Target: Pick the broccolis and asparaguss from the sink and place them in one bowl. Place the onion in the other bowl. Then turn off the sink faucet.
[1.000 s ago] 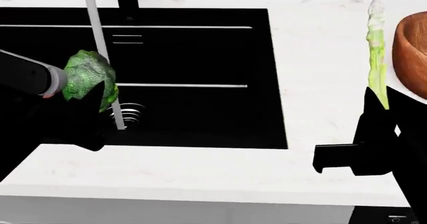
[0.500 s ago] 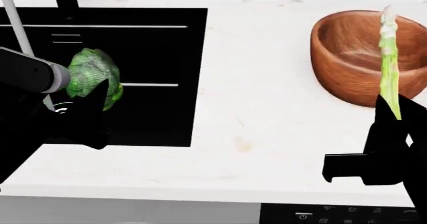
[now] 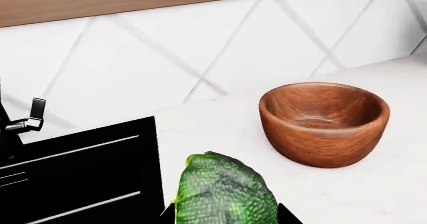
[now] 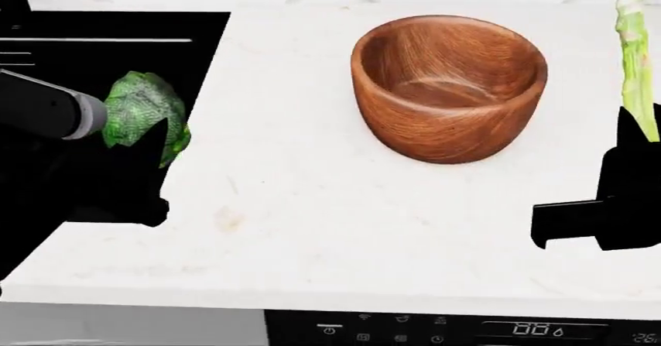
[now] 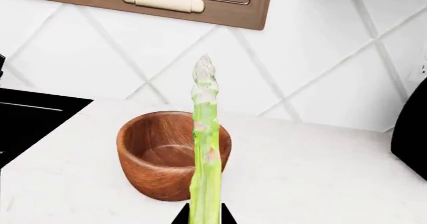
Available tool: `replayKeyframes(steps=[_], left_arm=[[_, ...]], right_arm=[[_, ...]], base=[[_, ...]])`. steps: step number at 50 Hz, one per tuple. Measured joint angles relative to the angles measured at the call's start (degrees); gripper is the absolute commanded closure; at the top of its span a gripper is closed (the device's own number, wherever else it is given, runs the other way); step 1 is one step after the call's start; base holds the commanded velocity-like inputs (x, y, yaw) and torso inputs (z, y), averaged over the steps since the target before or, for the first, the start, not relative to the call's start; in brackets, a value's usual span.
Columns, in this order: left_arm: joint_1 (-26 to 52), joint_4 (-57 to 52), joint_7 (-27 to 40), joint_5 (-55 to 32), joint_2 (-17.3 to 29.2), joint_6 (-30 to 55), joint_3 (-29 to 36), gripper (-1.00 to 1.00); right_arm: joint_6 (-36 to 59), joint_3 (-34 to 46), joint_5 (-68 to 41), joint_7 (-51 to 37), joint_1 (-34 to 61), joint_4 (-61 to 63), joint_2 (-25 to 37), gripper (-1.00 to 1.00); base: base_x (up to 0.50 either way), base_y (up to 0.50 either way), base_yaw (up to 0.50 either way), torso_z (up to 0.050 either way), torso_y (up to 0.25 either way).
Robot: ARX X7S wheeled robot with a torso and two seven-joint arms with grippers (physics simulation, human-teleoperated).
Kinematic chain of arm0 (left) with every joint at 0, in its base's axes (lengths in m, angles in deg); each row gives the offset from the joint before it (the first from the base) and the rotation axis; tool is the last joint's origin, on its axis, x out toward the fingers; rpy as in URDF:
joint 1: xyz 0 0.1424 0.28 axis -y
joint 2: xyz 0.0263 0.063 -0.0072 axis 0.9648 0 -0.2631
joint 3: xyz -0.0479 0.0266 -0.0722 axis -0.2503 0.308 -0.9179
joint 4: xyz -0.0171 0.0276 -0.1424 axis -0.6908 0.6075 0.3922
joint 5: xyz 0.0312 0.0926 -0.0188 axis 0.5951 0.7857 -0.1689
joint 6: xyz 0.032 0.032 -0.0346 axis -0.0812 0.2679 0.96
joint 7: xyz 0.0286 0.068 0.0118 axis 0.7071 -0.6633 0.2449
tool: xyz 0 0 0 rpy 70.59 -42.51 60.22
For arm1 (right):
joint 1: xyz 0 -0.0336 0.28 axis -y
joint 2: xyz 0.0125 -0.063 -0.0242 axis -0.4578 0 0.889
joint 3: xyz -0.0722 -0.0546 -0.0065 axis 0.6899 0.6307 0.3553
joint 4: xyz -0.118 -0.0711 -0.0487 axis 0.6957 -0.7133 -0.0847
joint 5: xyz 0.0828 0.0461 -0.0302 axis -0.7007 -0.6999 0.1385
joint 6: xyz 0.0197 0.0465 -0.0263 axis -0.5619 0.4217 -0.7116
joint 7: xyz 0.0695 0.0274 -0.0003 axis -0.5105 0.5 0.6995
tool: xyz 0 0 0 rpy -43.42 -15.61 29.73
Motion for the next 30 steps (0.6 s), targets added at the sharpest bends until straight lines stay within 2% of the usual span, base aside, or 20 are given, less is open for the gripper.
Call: replayKeyframes(steps=[10, 18, 30], left_arm=[[0.7, 0.9, -0.3, 0.3, -0.2, -0.1, 0.0, 1.0], [1.5, 1.3, -0.3, 0.3, -0.5, 0.0, 0.1, 1.0], [1.9, 1.8, -0.4, 0.6, -0.6, -0.2, 0.1, 1.0]], right_arm=[[-0.5, 1.3, 1.7, 1.9, 0.6, -1.2, -0.7, 1.0], [-2.2, 2.1, 5.8, 4.5, -0.9, -1.7, -2.0, 1.0], [-3.7, 3.4, 9.5, 6.7, -1.5, -1.8, -3.0, 1.0]], base=[[0.0, -0.49, 0.0, 0.0, 0.0], [0.0, -0.02, 0.0, 0.0, 0.002], [0.23, 0.0, 0.0, 0.0, 0.0]])
